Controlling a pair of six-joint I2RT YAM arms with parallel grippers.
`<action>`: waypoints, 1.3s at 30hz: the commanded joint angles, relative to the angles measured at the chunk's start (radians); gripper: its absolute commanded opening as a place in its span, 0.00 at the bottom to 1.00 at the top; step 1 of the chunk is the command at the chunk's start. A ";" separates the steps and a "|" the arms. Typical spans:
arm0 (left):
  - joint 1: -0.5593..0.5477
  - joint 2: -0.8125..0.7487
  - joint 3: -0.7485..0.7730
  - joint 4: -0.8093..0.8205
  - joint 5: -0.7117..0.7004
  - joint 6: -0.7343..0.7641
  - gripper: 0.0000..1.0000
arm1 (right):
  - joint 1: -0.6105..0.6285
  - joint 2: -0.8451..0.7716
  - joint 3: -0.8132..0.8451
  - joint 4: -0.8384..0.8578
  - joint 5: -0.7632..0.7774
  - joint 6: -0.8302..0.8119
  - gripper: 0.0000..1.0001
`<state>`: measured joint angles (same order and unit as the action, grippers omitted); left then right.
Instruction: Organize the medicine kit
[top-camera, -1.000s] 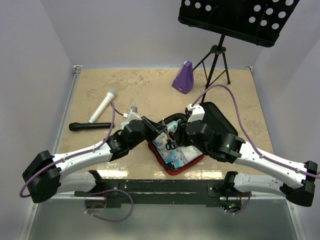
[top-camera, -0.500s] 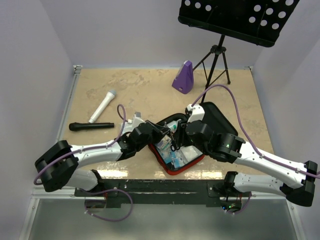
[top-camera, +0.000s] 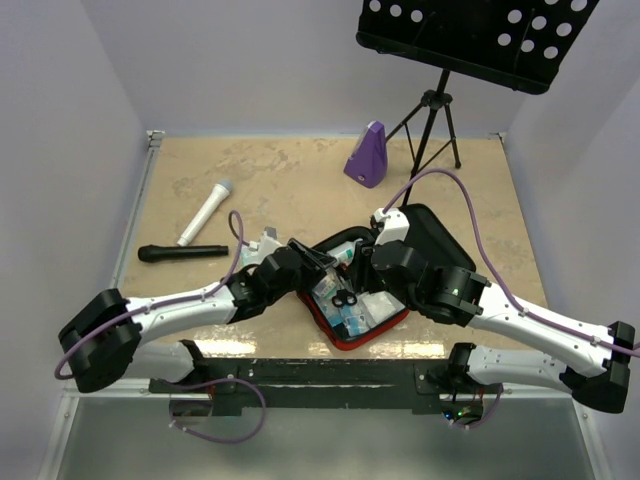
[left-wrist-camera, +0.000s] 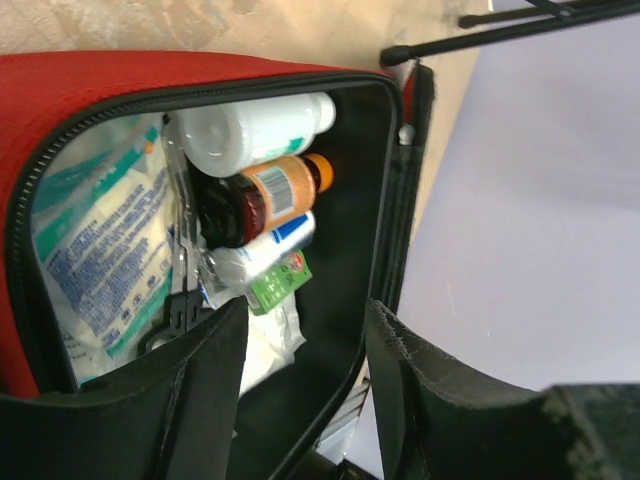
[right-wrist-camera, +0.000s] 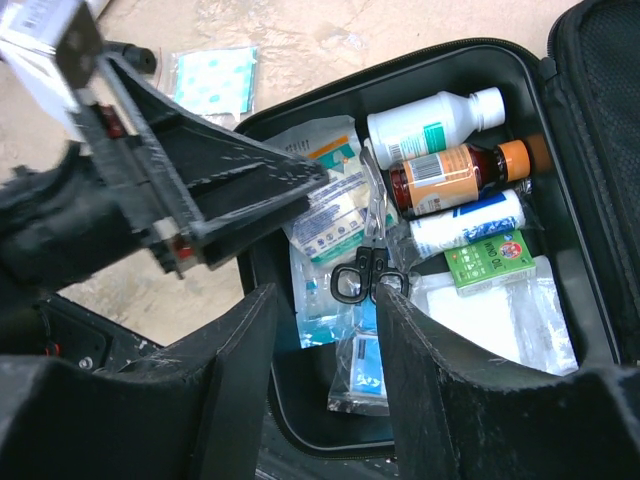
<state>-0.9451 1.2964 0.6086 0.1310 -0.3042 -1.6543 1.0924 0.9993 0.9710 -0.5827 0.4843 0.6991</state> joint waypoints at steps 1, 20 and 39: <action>-0.004 -0.121 0.069 -0.114 -0.030 0.120 0.56 | 0.000 0.002 0.009 0.012 0.026 0.011 0.49; -0.003 -0.152 0.040 -0.390 -0.001 0.583 0.70 | 0.001 0.113 -0.035 0.132 -0.029 0.014 0.49; 0.302 0.018 0.212 -0.464 -0.053 0.996 0.47 | 0.001 0.035 -0.078 0.118 -0.024 0.046 0.49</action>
<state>-0.6895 1.2709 0.7261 -0.3233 -0.3115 -0.8474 1.0924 1.0405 0.9062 -0.4843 0.4530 0.7265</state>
